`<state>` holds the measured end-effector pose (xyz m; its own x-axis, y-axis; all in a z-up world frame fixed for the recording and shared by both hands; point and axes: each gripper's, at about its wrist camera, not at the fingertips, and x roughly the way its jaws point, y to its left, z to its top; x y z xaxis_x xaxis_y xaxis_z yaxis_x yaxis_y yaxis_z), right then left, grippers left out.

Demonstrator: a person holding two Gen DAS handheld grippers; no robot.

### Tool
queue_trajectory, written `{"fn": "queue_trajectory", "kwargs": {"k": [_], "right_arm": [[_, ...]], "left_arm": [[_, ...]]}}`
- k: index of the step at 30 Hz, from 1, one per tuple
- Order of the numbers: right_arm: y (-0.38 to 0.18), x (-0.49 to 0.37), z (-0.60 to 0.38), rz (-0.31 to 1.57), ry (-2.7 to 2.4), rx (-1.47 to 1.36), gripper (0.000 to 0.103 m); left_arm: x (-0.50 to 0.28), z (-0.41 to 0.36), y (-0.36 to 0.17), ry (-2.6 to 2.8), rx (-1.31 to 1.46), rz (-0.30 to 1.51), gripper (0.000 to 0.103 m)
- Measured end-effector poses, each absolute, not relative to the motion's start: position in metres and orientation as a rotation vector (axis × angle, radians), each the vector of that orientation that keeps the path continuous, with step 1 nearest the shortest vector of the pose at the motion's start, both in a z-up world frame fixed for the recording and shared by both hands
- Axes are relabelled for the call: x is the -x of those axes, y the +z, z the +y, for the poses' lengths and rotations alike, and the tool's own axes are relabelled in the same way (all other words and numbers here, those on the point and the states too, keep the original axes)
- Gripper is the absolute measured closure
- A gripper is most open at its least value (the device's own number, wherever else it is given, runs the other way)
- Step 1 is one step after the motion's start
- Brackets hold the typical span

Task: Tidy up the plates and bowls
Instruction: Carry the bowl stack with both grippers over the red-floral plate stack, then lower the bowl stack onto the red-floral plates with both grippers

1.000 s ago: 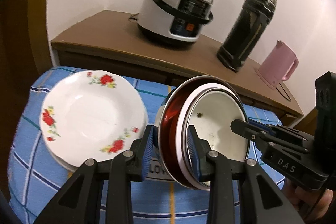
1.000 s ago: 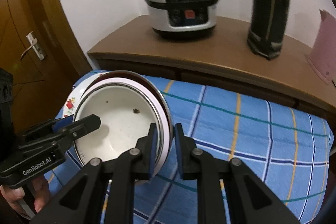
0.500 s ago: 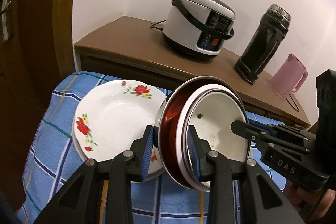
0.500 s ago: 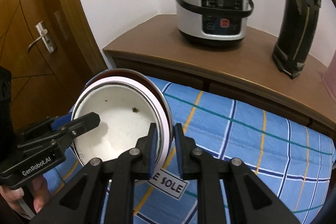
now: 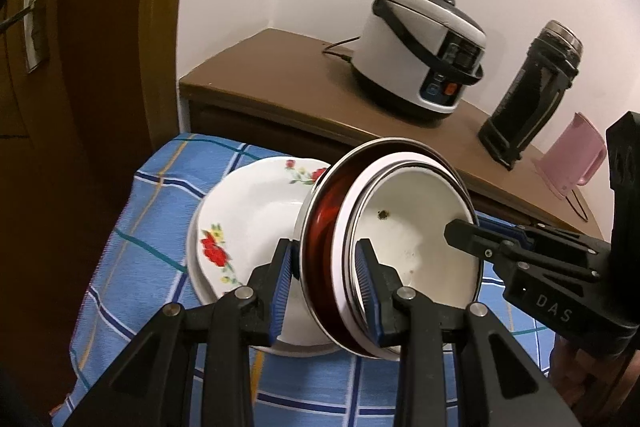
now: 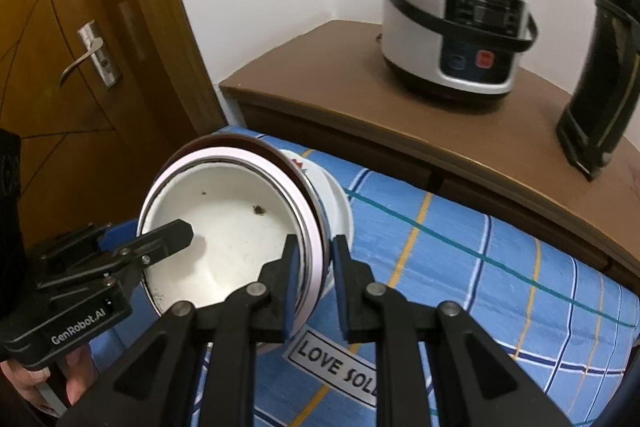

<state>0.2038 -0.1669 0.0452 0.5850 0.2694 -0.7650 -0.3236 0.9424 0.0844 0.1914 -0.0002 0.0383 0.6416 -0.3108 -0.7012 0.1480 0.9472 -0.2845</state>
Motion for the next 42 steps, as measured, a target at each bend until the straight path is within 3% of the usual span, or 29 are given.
{"fn": "queue_trajectory", "kwargs": {"k": [24, 42], "right_arm": [[0.024, -0.247, -0.141, 0.99, 0.379, 0.081, 0.086], [0.019, -0.246, -0.14, 0.956, 0.341, 0.091, 0.085]], "left_arm": [[-0.217, 0.016, 0.018, -0.235, 0.239, 0.949, 0.069], [-0.217, 0.008, 0.013, -0.227, 0.203, 0.869, 0.069]]}}
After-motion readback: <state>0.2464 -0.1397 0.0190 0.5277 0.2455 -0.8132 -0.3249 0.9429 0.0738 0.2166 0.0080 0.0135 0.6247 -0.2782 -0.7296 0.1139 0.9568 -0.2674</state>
